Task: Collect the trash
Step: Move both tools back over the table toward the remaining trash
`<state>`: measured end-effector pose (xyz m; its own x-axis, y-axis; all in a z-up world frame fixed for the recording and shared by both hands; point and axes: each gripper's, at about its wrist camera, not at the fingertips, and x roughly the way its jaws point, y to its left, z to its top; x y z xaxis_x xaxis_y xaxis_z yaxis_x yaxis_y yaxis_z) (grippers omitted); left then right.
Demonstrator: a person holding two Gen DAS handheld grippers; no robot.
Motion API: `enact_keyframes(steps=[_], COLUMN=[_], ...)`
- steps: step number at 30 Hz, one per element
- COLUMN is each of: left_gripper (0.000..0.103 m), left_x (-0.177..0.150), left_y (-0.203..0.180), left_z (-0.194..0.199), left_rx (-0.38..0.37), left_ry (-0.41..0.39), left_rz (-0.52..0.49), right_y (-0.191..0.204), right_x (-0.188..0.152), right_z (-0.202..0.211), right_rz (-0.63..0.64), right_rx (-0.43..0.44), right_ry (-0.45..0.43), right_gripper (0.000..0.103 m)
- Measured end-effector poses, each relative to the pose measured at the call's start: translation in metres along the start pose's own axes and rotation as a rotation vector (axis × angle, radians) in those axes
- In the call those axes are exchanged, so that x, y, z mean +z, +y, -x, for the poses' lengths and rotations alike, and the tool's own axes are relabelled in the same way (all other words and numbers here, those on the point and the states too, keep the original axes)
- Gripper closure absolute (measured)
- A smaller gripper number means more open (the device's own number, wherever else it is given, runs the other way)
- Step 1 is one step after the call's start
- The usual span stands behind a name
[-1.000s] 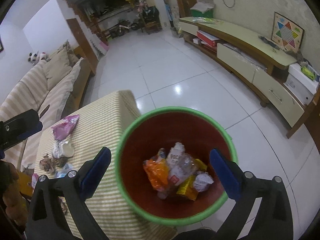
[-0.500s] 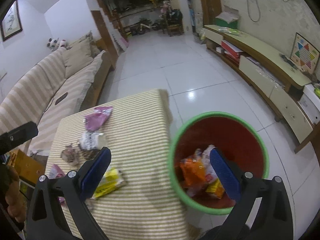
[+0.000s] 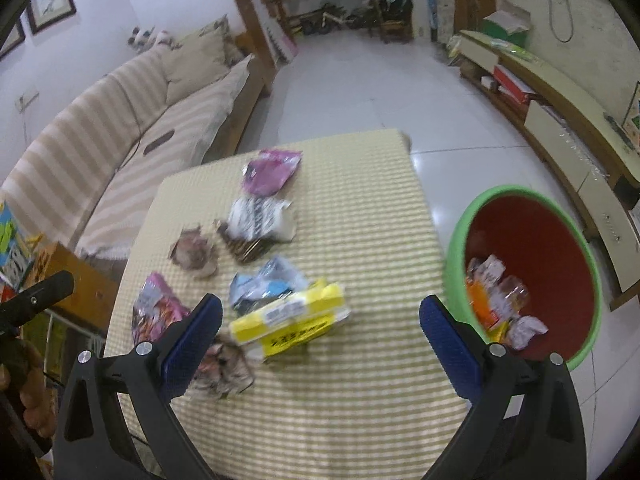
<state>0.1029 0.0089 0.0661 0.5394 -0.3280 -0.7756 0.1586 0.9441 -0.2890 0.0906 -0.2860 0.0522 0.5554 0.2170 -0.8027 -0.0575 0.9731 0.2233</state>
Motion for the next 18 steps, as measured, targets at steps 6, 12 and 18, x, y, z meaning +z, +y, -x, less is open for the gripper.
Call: enact_keyframes(steps=[6, 12, 18], left_gripper=[0.005, 0.005, 0.005], left_x=[-0.022, -0.029, -0.032], left_y=[0.023, 0.018, 0.014], left_z=[0.0, -0.015, -0.031], left_rx=[0.005, -0.009, 0.005], left_ry=[0.034, 0.075, 0.099], left_rz=[0.02, -0.022, -0.085], right_y=[0.018, 0.016, 0.006], right_x=[-0.016, -0.021, -0.026], right_z=[-0.013, -0.024, -0.043], right_rz=[0.025, 0.006, -0.078], right_rx=[0.012, 0.018, 0.036], right_ry=[0.052, 0.085, 0.14], right_gripper=[0.007, 0.007, 0.007])
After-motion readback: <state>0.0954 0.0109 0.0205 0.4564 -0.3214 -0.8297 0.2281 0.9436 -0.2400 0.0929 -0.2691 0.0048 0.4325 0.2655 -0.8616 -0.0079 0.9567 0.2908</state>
